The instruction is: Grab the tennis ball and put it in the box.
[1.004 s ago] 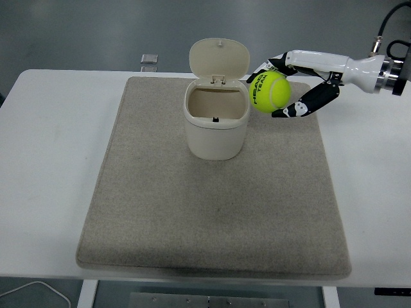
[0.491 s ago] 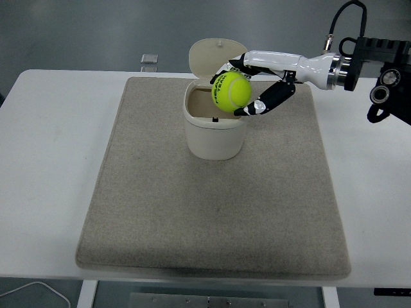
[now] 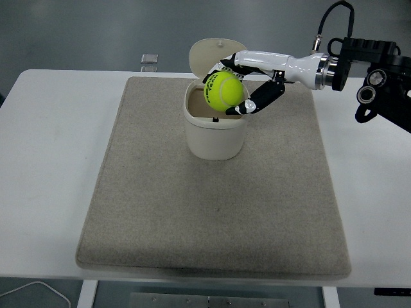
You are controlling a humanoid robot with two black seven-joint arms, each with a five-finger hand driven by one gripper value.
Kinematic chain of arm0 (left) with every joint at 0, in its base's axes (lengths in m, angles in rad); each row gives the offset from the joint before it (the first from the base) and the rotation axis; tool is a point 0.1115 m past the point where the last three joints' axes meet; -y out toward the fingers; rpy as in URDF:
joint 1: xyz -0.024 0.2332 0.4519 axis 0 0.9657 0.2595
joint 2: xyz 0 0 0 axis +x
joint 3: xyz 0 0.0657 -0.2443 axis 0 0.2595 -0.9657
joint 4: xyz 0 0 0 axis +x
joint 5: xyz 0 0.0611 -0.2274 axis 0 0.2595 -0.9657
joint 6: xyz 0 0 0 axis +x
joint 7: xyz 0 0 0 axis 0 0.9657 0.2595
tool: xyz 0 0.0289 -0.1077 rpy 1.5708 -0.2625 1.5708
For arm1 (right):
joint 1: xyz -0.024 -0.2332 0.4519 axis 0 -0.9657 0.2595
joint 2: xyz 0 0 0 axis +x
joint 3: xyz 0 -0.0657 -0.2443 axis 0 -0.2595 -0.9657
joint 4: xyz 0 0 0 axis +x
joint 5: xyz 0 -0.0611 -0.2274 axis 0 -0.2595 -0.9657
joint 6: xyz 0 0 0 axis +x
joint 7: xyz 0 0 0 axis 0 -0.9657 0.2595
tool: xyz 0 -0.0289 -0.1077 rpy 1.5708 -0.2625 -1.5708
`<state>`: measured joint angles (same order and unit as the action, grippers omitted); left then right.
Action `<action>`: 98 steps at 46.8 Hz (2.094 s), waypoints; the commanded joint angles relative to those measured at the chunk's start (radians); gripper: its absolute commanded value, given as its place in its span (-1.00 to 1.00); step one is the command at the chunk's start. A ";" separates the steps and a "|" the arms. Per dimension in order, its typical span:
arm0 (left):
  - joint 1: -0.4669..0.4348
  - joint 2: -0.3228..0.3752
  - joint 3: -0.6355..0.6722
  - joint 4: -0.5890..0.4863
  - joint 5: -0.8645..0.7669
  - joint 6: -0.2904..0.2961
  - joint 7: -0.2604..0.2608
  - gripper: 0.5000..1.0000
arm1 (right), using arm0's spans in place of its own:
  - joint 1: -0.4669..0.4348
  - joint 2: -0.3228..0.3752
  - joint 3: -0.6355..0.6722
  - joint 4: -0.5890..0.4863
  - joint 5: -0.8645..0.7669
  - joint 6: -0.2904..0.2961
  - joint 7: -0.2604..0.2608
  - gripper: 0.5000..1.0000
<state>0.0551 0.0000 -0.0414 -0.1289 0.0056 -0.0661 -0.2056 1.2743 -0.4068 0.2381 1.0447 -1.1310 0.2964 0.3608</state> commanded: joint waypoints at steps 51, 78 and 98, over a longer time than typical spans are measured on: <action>0.000 0.000 0.000 0.000 -0.001 0.000 0.000 0.97 | -0.023 0.000 -0.006 -0.009 0.000 -0.028 -0.002 0.41; 0.000 0.000 0.000 0.000 -0.001 0.000 0.000 0.97 | -0.029 0.000 -0.006 -0.009 0.002 -0.020 -0.002 0.59; 0.000 0.000 0.000 0.000 0.001 0.000 0.000 0.97 | -0.018 -0.064 -0.005 -0.005 0.298 0.213 -0.124 0.59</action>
<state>0.0552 0.0000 -0.0414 -0.1289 0.0054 -0.0661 -0.2056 1.2578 -0.4514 0.2366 1.0401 -0.8858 0.4749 0.2698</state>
